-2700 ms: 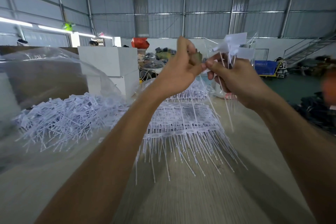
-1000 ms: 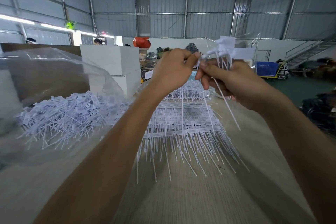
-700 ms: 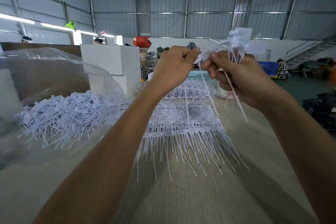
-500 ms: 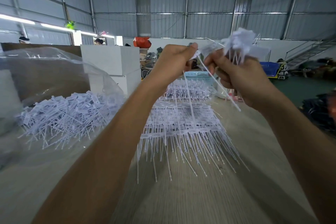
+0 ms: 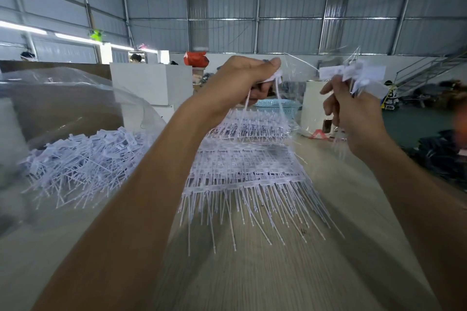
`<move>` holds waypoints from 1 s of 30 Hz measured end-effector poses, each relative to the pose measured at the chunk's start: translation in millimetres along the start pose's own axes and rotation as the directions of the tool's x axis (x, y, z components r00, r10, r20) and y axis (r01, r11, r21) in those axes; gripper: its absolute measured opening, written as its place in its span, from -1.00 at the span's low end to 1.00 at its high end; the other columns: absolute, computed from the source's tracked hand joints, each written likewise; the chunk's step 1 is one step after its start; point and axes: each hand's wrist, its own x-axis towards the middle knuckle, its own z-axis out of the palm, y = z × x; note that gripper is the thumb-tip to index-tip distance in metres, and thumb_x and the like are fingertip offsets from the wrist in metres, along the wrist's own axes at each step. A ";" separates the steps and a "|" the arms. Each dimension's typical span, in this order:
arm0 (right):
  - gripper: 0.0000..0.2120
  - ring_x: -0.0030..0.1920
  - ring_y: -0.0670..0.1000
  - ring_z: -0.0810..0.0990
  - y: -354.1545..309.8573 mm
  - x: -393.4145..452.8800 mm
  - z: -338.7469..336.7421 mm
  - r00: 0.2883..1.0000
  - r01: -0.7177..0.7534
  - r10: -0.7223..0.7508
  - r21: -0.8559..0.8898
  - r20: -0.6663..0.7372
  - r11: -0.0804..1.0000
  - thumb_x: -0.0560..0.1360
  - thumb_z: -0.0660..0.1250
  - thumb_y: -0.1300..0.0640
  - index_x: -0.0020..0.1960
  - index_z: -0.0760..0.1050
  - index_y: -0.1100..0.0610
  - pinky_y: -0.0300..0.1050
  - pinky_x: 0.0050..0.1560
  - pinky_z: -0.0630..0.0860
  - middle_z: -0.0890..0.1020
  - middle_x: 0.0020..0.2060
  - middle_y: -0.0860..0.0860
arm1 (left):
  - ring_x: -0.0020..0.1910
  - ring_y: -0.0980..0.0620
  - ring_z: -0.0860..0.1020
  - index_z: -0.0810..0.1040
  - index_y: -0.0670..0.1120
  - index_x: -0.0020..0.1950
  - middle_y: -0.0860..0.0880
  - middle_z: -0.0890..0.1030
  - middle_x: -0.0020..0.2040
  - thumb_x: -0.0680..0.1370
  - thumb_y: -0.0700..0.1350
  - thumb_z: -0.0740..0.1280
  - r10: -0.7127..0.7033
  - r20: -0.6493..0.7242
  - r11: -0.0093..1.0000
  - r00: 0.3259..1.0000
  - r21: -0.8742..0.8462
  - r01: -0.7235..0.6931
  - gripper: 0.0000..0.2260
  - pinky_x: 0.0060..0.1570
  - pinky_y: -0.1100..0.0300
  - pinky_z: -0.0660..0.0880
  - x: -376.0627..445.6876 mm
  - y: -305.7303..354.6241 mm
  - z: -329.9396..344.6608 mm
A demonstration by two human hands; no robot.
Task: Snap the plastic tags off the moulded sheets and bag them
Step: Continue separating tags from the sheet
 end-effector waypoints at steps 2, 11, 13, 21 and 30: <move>-0.63 -0.51 -0.15 0.36 -1.0 2.3 3.0 1.000 -0.013 0.014 0.017 -0.003 1.000 0.68 0.15 -0.13 -0.20 0.51 -0.02 -0.33 -0.48 0.32 0.50 -0.51 -0.10 | -0.45 0.16 0.41 0.54 -0.13 -0.21 0.12 0.50 -0.44 0.67 0.04 0.25 0.012 -0.028 0.992 1.000 0.123 -0.009 -0.65 -0.34 0.27 0.34 0.0 -1.5 6.0; -0.73 -0.47 -0.09 0.14 -28.0 -10.0 27.8 0.924 -0.069 -0.039 0.266 0.381 0.961 0.61 0.30 -0.16 -0.13 0.62 -0.02 -0.27 -0.53 0.14 0.25 -0.45 -0.08 | -0.30 -0.01 0.35 0.43 -0.06 -0.21 -0.03 0.30 -0.35 0.71 -0.08 0.19 0.064 -0.089 0.979 0.994 0.199 -0.045 -0.71 -0.30 0.19 0.32 0.2 -2.7 19.3; -0.78 -0.50 -0.11 0.14 -34.4 -14.6 29.8 0.866 -0.058 -0.083 0.264 0.494 0.963 0.57 0.37 -0.12 -0.21 0.62 -0.09 -0.28 -0.56 0.13 0.25 -0.46 -0.10 | -0.33 -0.01 0.37 0.48 -0.11 -0.16 -0.03 0.35 -0.37 0.71 -0.10 0.19 0.075 -0.080 0.976 0.994 0.213 -0.056 -0.74 -0.35 0.22 0.34 0.5 -4.2 20.1; -0.93 -0.53 -0.11 0.23 -37.4 -14.0 26.1 0.904 0.044 -0.119 0.187 0.410 0.981 0.61 0.34 0.20 0.03 0.52 0.21 -0.27 -0.56 0.17 0.55 -0.40 0.00 | -0.30 -0.16 0.57 0.56 -0.09 -0.06 -0.14 0.63 -0.24 0.67 0.04 0.24 0.158 -0.178 0.961 0.971 0.253 -0.110 -0.75 -0.21 -0.02 0.56 8.9 -14.4 16.0; -0.73 -0.47 -0.05 0.16 -34.1 -12.5 23.8 0.926 0.040 -0.123 0.231 0.357 0.972 0.63 0.32 0.14 -0.21 0.65 0.00 -0.14 -0.46 0.05 0.42 -0.18 0.43 | -0.21 -0.17 0.67 0.48 0.05 -0.28 0.11 0.56 -0.39 0.66 0.07 0.23 0.203 -0.227 0.926 0.953 0.361 -0.111 -0.68 -0.17 -0.01 0.55 12.1 -27.3 14.0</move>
